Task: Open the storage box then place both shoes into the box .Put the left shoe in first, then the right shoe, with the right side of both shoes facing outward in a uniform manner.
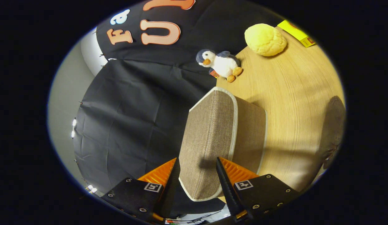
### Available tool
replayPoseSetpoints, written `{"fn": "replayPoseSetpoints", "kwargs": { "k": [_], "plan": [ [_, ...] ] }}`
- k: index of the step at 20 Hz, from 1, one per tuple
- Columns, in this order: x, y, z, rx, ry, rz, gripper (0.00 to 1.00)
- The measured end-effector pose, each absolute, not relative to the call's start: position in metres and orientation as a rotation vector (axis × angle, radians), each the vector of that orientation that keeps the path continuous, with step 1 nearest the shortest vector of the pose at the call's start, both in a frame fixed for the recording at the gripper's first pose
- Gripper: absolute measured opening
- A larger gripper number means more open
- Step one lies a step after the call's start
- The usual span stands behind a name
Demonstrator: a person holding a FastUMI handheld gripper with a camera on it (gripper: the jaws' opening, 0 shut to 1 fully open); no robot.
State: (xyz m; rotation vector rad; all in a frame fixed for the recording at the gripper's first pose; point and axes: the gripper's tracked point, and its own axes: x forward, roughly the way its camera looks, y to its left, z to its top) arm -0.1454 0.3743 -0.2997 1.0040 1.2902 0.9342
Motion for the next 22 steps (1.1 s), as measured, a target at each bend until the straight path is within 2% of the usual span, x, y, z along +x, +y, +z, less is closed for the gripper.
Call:
{"fn": "replayPoseSetpoints", "kwargs": {
  "k": [1,5,12,13,16,17,18,22],
  "plan": [
    [-0.151,0.375,-0.305,0.999,1.321,0.925,0.72],
    [-0.149,0.387,-0.316,1.075,1.327,0.88,0.94],
    [-0.148,0.392,-0.324,1.176,1.363,0.868,0.93],
    [-0.147,0.391,-0.32,1.206,1.365,0.879,0.91],
    [-0.143,0.378,-0.311,1.249,1.337,0.901,0.7],
    [-0.136,0.374,-0.303,1.277,1.315,0.906,0.67],
    [-0.132,0.371,-0.293,1.298,1.292,0.895,0.53],
    [-0.118,0.36,-0.281,1.29,1.225,0.839,0.25]
  ]
}}
